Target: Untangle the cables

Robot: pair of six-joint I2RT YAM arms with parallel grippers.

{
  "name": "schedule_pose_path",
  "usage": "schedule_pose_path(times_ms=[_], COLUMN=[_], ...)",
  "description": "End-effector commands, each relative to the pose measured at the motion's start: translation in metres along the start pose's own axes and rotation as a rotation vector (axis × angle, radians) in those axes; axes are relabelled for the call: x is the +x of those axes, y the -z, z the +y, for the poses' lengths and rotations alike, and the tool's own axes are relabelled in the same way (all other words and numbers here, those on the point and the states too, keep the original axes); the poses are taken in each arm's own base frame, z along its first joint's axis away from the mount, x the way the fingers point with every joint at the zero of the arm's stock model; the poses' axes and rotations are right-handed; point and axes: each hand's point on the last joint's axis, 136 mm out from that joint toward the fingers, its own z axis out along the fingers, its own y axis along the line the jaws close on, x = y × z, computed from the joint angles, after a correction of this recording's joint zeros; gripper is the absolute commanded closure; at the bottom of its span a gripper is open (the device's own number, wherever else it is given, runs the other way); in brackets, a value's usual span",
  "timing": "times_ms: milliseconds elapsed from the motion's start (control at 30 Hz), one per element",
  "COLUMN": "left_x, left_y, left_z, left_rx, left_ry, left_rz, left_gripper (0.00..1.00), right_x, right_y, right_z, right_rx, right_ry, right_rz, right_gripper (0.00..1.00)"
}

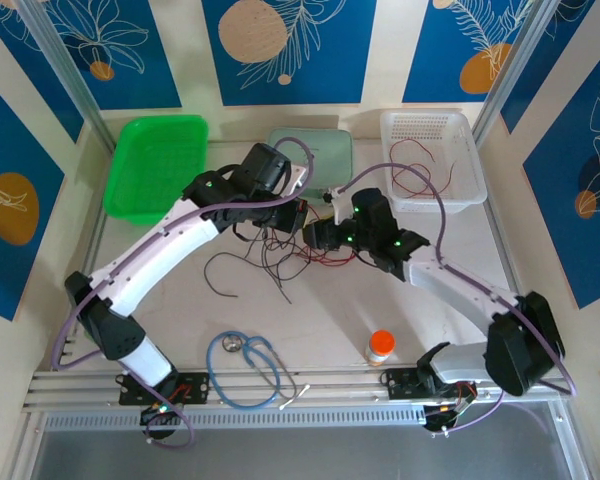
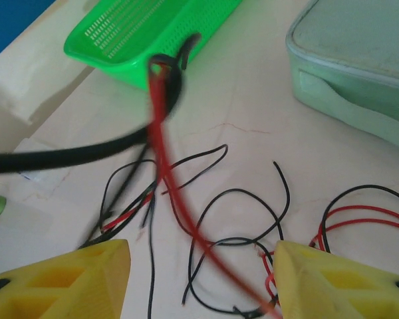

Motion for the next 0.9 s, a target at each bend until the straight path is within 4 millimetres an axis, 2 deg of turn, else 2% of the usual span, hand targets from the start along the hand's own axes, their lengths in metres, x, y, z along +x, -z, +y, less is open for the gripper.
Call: schedule_pose_path(times_ms=[0, 167, 300, 400, 633, 733, 867], left_x=[-0.007, -0.010, -0.010, -0.010, -0.013, -0.015, -0.017], left_y=[0.026, 0.033, 0.033, 0.032, 0.026, 0.023, 0.021], left_z=[-0.023, -0.025, -0.020, -0.014, -0.011, -0.015, -0.017], left_rx=[0.096, 0.103, 0.081, 0.048, 0.036, 0.056, 0.068], left_ry=[-0.013, -0.012, -0.009, -0.005, -0.001, 0.002, 0.008], left_rz=[-0.053, -0.075, -0.084, -0.089, -0.094, -0.093, -0.096], left_gripper=[1.00, 1.00, 1.00, 1.00, 1.00, 1.00, 1.00], right_x=[-0.035, -0.035, -0.032, -0.024, 0.004, 0.001, -0.014], right_y=[-0.008, -0.014, 0.000, 0.018, 0.063, 0.073, 0.070], right_z=[0.019, 0.023, 0.027, 0.027, 0.008, 0.009, 0.026], right_rx=[-0.105, -0.162, -0.184, -0.173, -0.150, -0.194, -0.271], right_ry=[-0.006, -0.087, -0.120, -0.116, -0.157, -0.198, -0.196], right_rz=[-0.107, -0.129, -0.145, -0.132, -0.099, -0.110, -0.103], right_gripper=[0.41, 0.48, 0.50, 0.46, 0.34, 0.30, 0.26])
